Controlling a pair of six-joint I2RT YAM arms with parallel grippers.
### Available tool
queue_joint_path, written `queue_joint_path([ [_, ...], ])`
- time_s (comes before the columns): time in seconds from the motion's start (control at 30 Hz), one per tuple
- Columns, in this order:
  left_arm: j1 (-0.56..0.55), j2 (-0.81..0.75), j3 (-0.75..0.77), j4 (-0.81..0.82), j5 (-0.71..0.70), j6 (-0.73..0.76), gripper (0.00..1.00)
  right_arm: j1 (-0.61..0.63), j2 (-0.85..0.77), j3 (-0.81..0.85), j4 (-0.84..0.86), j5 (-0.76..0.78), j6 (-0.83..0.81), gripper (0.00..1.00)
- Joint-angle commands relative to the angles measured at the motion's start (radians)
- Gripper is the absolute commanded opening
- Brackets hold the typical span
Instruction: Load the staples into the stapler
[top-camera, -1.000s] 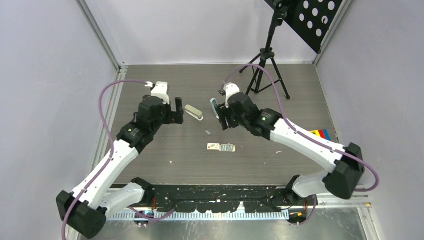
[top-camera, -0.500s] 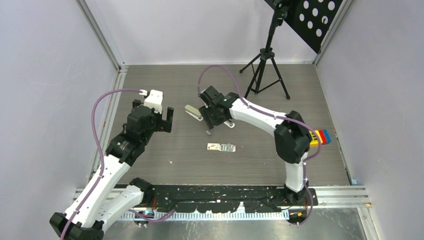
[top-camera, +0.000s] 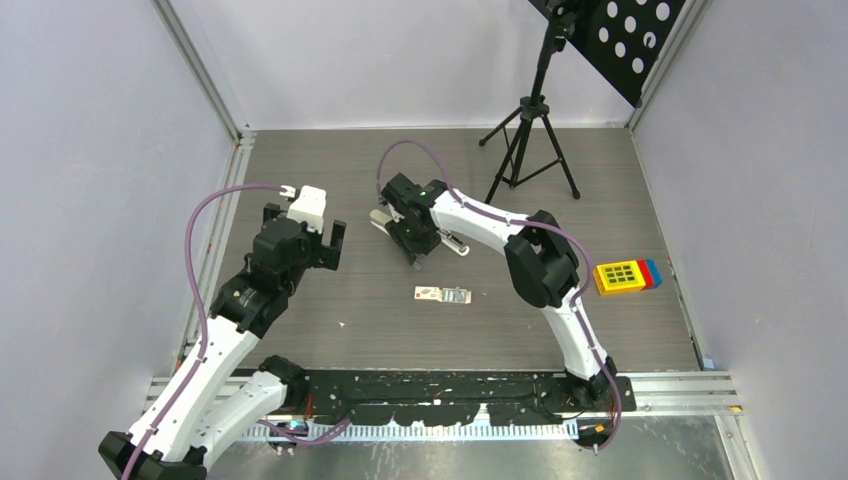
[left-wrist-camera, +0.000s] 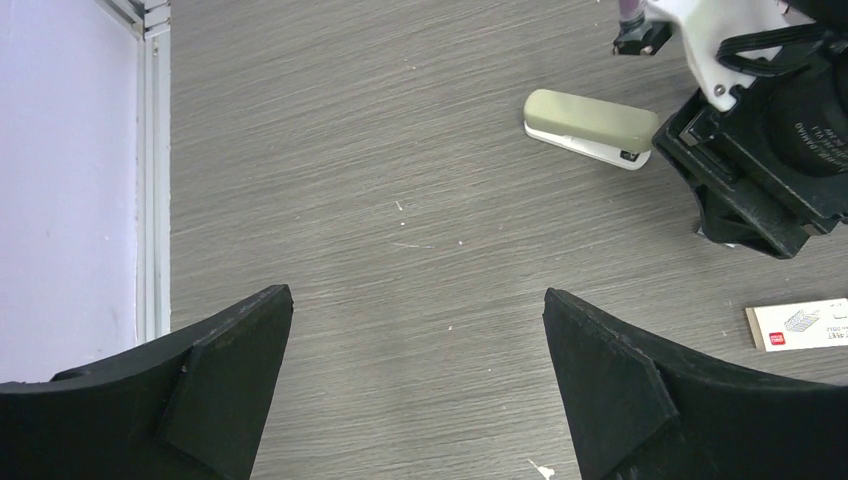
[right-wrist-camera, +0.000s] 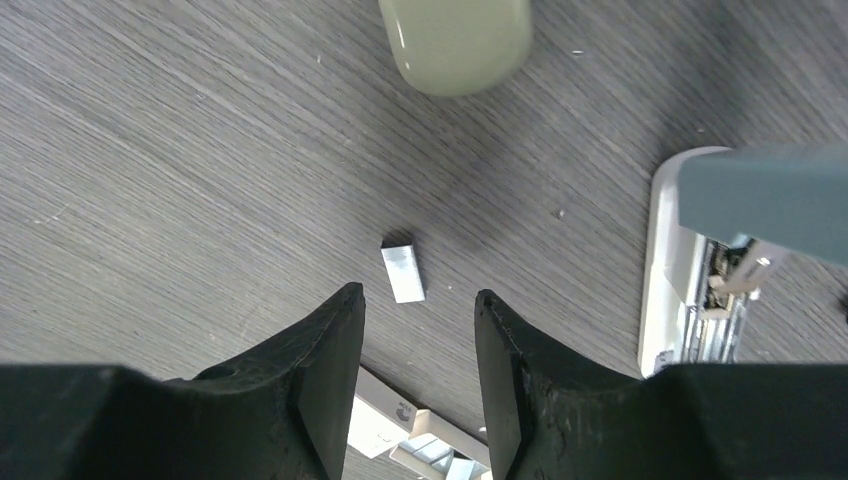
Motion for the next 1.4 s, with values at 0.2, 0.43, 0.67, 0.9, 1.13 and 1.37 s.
queue_joint_path([
  [0.2, 0.003, -0.009, -0.009, 0.042, 0.003, 0.017, 1.0, 0.039, 0.088, 0.117, -0.093, 0.031, -0.051, 0.48],
  [0.43, 0.003, -0.024, -0.016, 0.053, 0.005, 0.016, 1.0, 0.055, 0.129, 0.152, -0.103, 0.075, -0.064, 0.45],
  [0.67, 0.003, -0.029, -0.017, 0.054, 0.009, 0.016, 1.0, 0.061, 0.157, 0.162, -0.111, 0.07, -0.066, 0.39],
  [0.9, 0.003, -0.028, -0.019, 0.055, 0.017, 0.015, 1.0, 0.064, 0.179, 0.181, -0.12, 0.056, -0.076, 0.38],
  [1.13, 0.003, -0.026, -0.02, 0.056, 0.025, 0.016, 1.0, 0.062, 0.2, 0.185, -0.123, 0.035, -0.088, 0.38],
  [1.37, 0.003, -0.022, -0.022, 0.059, 0.028, 0.016, 1.0, 0.054, 0.217, 0.187, -0.106, -0.003, -0.096, 0.38],
])
